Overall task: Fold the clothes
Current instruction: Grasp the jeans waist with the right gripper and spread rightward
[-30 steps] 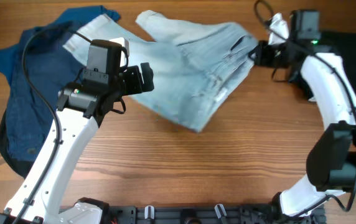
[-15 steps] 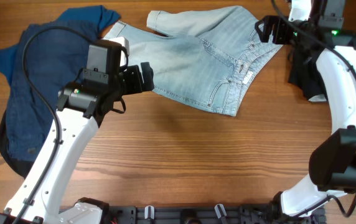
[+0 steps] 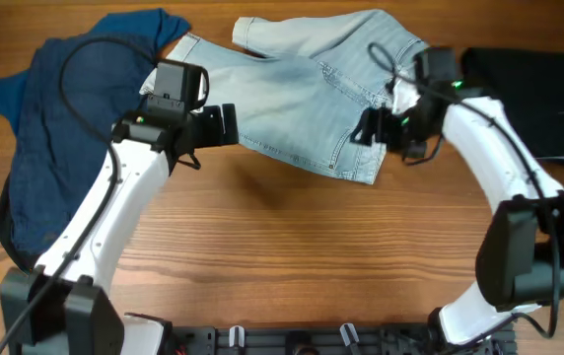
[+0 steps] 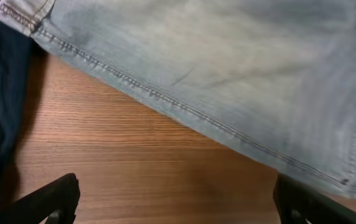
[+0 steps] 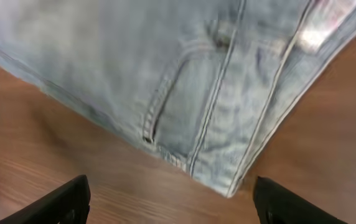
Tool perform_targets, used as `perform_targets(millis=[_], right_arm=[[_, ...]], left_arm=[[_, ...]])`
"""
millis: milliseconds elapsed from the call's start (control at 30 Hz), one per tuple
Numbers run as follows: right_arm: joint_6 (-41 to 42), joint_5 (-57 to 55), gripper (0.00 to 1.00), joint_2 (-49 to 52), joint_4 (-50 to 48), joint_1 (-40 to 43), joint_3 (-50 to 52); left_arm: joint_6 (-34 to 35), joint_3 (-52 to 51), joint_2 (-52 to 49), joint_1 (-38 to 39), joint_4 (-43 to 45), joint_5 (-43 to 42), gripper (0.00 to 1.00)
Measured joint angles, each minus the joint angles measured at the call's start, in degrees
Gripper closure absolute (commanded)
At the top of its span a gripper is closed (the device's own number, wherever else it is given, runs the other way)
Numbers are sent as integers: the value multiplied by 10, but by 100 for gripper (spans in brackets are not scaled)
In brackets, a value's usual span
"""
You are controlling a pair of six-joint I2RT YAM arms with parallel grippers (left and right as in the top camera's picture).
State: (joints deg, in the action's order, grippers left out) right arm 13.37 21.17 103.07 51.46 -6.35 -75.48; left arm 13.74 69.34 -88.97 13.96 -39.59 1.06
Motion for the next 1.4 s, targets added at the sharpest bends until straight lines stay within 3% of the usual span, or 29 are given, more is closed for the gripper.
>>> perform_targets(millis=[267,400,633,767,1100,1400], right_arm=[[102,-96,23,0,-78,-48,99],[124,-110,38,0,-125,-49,137],[137,-110,83,0,-150,-49,148],[136,-112,96,0,-160,-53,156],[136,-76,96,-16,-137,-51,165],[126,-102,96,-237,26,39,166]], left_arm=[[-2,0,-18,-10,14,4,0],[-2,0,-22,-10,20,5,0],[-2,0,-22,-10,21,5,0],[-2,0,-22,-10,21,5,0],[-2,0,-22,-10,5,5,0],[-2,0,-22,-10,-6,6,0]])
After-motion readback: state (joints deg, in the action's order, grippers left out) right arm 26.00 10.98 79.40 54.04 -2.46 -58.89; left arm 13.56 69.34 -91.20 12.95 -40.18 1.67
